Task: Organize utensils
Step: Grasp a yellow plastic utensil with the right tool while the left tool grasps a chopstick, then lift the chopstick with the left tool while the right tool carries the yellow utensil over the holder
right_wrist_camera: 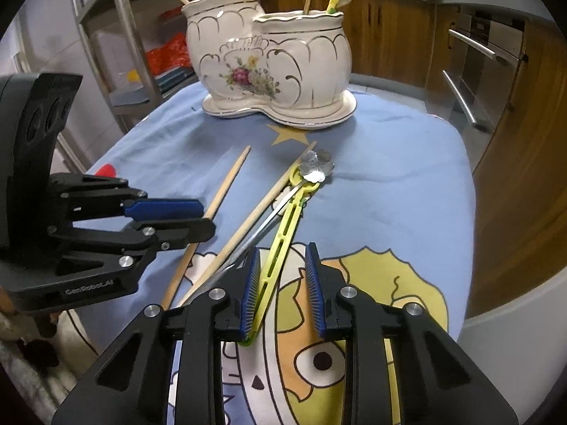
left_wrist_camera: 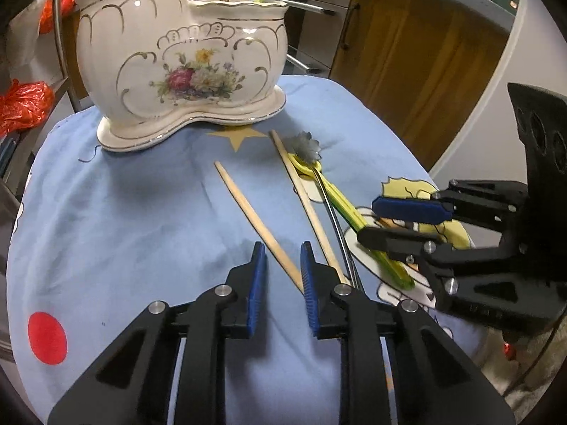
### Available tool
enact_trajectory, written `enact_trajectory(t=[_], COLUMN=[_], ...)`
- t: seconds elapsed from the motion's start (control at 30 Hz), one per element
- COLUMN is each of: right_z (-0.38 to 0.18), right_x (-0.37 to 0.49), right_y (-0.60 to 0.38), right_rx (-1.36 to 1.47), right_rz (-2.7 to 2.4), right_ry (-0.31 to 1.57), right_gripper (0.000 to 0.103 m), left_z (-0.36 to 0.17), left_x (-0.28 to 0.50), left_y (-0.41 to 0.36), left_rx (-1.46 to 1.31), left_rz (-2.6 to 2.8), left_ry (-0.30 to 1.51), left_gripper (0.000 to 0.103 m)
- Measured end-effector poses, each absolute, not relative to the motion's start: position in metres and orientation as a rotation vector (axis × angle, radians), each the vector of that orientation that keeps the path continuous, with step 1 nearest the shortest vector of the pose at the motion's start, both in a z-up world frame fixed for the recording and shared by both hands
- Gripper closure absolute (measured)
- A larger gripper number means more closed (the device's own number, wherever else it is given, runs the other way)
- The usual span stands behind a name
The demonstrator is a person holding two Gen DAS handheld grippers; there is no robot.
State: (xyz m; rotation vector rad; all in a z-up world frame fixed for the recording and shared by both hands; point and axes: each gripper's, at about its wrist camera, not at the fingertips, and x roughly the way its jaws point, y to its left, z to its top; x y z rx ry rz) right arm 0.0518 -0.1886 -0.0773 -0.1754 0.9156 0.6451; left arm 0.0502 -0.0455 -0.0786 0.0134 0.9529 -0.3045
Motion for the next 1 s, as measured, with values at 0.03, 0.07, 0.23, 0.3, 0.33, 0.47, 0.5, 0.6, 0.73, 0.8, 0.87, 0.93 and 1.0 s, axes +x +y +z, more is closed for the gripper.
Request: enact_trajectory(t=[0.03, 0.07, 0.23, 0.3, 0.33, 0.47, 0.5, 0.6, 0.73, 0.8, 0.87, 0.93, 1.0], right_z=[-0.079, -0.079, -0.079, -0.078, -0.078, -0.075, -0.075, -0.075, -0.077, -0.077, -0.077, -0.077, -0.078], right_x=[0.053, 0.053, 0.053, 0.053, 0.054, 0.056, 0.057, 0.062, 0.067, 0.07, 0.073, 0.077, 0.081], right_y=[-0.187, -0.185, -0.182, -0.185, -0.187, -0.2, -0.204, -0.213, -0.218, -0.217, -0.214, -0.214, -0.213], right_rx=[-0.186, -0.203, -0.244, -0.249, -0.251, -0.251, -0.259, -0.262, -0.251, -0.253, -0.251, -0.245, -0.239], right_rz=[0.643, 0.641, 0.624, 0.605, 0.598, 0.551, 0.527, 0.486, 0.493, 0.492, 0.493, 0.49, 0.485], right_ry=[0.915, 0.912, 0.896, 0.888, 0.885, 0.874, 0.868, 0.865, 0.891, 0.895, 0.897, 0.9, 0.902], right_gripper=[0.075, 0.075, 0.089, 0.091, 0.092, 0.092, 0.092, 0.092, 0.092, 0.092, 0.089, 0.085, 0.081], left_z=[-0.079, -0.079, -0.078, -0.076, -0.076, -0.071, -0.07, -0.068, -0.068, -0.068, -0.069, -0.068, -0.068], left_x=[0.052, 0.054, 0.061, 0.062, 0.062, 0.063, 0.062, 0.06, 0.058, 0.056, 0.055, 0.054, 0.052], left_y=[-0.047, -0.05, -0.06, -0.062, -0.062, -0.053, -0.05, -0.039, -0.025, -0.019, -0.017, -0.013, -0.009], left_rx=[0.02, 0.034, 0.135, 0.162, 0.169, 0.173, 0.174, 0.182, 0.182, 0.176, 0.166, 0.156, 0.154], left_rz=[-0.298, -0.29, -0.261, -0.261, -0.262, -0.272, -0.275, -0.282, -0.287, -0.292, -0.301, -0.308, -0.312], left_ry=[0.951, 0.949, 0.937, 0.934, 0.933, 0.939, 0.938, 0.947, 0.964, 0.969, 0.977, 0.982, 0.988], left_gripper=[0.082, 0.082, 0.089, 0.09, 0.09, 0.098, 0.098, 0.098, 0.098, 0.098, 0.098, 0.097, 0.096])
